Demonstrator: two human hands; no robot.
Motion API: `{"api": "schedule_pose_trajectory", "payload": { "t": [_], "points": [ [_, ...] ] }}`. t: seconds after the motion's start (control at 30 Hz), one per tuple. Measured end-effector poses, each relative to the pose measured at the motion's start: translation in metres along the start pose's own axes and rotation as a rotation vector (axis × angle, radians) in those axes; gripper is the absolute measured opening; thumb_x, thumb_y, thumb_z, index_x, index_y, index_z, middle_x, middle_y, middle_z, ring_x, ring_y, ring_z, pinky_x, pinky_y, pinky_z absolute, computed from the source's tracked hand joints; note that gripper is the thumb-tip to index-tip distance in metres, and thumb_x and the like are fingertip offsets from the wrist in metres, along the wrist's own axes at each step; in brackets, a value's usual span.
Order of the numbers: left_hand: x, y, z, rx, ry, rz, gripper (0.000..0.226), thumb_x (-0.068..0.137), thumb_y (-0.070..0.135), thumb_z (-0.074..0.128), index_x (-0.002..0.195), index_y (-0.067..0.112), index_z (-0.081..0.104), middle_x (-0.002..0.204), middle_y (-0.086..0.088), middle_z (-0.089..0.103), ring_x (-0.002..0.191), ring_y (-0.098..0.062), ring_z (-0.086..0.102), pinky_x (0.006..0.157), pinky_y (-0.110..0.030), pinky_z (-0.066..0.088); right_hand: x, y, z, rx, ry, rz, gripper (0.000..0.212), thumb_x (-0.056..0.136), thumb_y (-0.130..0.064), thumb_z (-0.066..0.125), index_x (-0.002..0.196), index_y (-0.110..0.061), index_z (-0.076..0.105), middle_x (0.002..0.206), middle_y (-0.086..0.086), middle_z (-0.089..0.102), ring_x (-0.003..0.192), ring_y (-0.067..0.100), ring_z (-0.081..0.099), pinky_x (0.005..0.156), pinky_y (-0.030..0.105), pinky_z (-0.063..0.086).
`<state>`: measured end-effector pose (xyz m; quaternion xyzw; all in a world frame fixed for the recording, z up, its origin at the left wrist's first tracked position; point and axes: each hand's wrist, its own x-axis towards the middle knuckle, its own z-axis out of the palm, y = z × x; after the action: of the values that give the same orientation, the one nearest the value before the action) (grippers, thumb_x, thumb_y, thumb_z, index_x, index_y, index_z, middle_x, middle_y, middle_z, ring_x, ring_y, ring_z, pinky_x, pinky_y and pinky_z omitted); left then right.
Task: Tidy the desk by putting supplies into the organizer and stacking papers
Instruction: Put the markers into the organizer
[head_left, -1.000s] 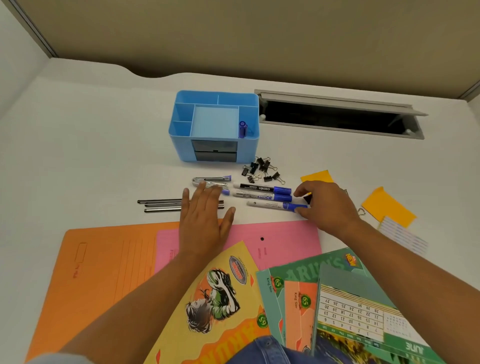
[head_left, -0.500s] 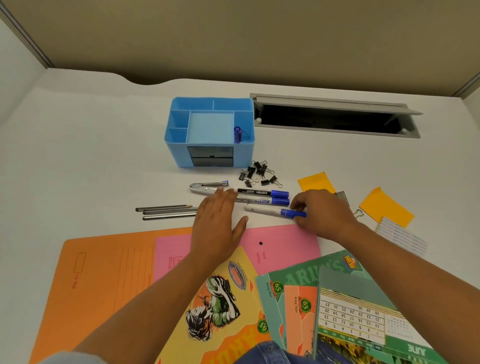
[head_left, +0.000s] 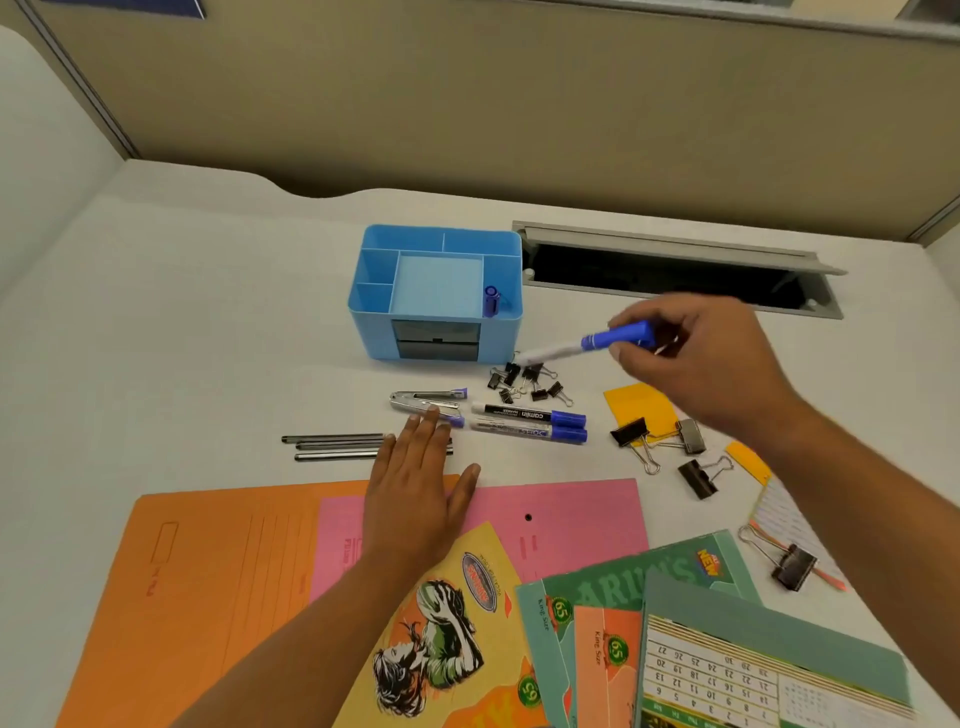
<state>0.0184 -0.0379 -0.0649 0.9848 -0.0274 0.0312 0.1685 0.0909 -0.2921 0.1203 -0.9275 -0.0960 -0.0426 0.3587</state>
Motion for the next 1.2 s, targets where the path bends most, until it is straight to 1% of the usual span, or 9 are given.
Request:
{"api": "schedule_pose_trajectory", "payload": {
  "t": [0.1,0.13,0.2,0.27,0.4,0.67,0.8,1.03,1.2],
  "points": [
    [0.0,0.0,-0.001,-0.004,-0.008,-0.004,0.069,0.097,0.062,0.02,0.149,0.019,0.037,0.159,0.002,0.028,0.147,-0.014,0.024,0.12,-0.04,0.016,0.022,-0.015,-0.011,-0.002,0.075,-0.068,0.018,0.082,-0.018,0.073,0.097,-0.027,0.07,0.078,-0.017,0.062,0.064,-0.004,0.057,0.06,0.005,0.045],
    [0.0,0.0,-0.001,-0.004,-0.01,-0.003,0.069,0.097,0.062,0.02,0.148,0.019,0.037,0.159,0.003,0.028,0.146,-0.014,0.025,0.12,-0.04,0.017,0.029,-0.018,-0.012,-0.014,0.095,-0.084,0.018,0.082,-0.019,0.073,0.097,-0.027,0.07,0.078,-0.013,0.064,0.066,0.001,0.059,0.061,0.008,0.047],
    [0.0,0.0,-0.002,-0.001,-0.014,-0.001,0.069,0.097,0.062,0.019,0.148,0.019,0.038,0.159,0.003,0.029,0.146,-0.014,0.026,0.12,-0.04,0.016,0.042,-0.023,-0.011,-0.064,0.113,-0.115,0.017,0.082,-0.021,0.073,0.099,-0.023,0.071,0.082,-0.005,0.066,0.069,0.011,0.06,0.067,0.022,0.054],
    [0.0,0.0,-0.003,0.001,-0.021,-0.002,0.069,0.097,0.063,0.018,0.149,0.02,0.037,0.159,0.004,0.028,0.145,-0.013,0.026,0.121,-0.04,0.016,0.055,-0.025,-0.006,-0.132,0.116,-0.142,0.018,0.082,-0.022,0.072,0.101,-0.02,0.072,0.086,-0.004,0.065,0.069,0.012,0.059,0.069,0.029,0.055],
    [0.0,0.001,-0.004,-0.006,-0.026,-0.007,0.069,0.097,0.063,0.018,0.149,0.022,0.036,0.16,0.005,0.026,0.146,-0.012,0.025,0.121,-0.039,0.015,0.075,-0.027,0.008,-0.241,0.092,-0.17,0.02,0.082,-0.028,0.071,0.101,-0.022,0.073,0.092,-0.004,0.066,0.069,0.012,0.056,0.07,0.034,0.054],
    [-0.001,0.0,-0.001,0.024,-0.048,0.004,0.069,0.097,0.064,0.021,0.15,0.021,0.034,0.162,0.005,0.017,0.148,-0.012,0.019,0.122,-0.037,0.008,0.095,-0.024,0.051,-0.469,-0.014,-0.197,0.023,0.085,-0.032,0.066,0.107,-0.026,0.069,0.102,-0.003,0.067,0.085,0.015,0.055,0.069,0.03,0.047],
    [0.0,0.0,-0.001,0.036,-0.056,0.004,0.07,0.097,0.064,0.022,0.149,0.021,0.035,0.162,0.006,0.014,0.148,-0.012,0.018,0.122,-0.037,0.008,0.103,-0.022,0.069,-0.558,-0.095,-0.183,0.023,0.086,-0.031,0.065,0.109,-0.029,0.067,0.104,-0.003,0.066,0.092,0.018,0.059,0.072,0.033,0.051],
    [-0.001,0.0,-0.001,0.021,-0.048,-0.003,0.068,0.097,0.064,0.021,0.148,0.021,0.036,0.162,0.005,0.016,0.148,-0.013,0.021,0.122,-0.038,0.012,0.105,-0.021,0.08,-0.546,-0.184,-0.154,0.024,0.085,-0.029,0.068,0.11,-0.027,0.066,0.104,-0.001,0.067,0.09,0.019,0.06,0.073,0.036,0.054],
    [-0.001,0.0,-0.001,0.021,-0.05,-0.009,0.067,0.097,0.062,0.024,0.147,0.02,0.039,0.162,0.005,0.017,0.147,-0.013,0.022,0.122,-0.04,0.014,0.102,-0.018,0.084,-0.504,-0.214,-0.137,0.03,0.087,-0.027,0.067,0.117,-0.027,0.065,0.108,-0.001,0.068,0.095,0.019,0.061,0.078,0.039,0.055]
  ]
}}
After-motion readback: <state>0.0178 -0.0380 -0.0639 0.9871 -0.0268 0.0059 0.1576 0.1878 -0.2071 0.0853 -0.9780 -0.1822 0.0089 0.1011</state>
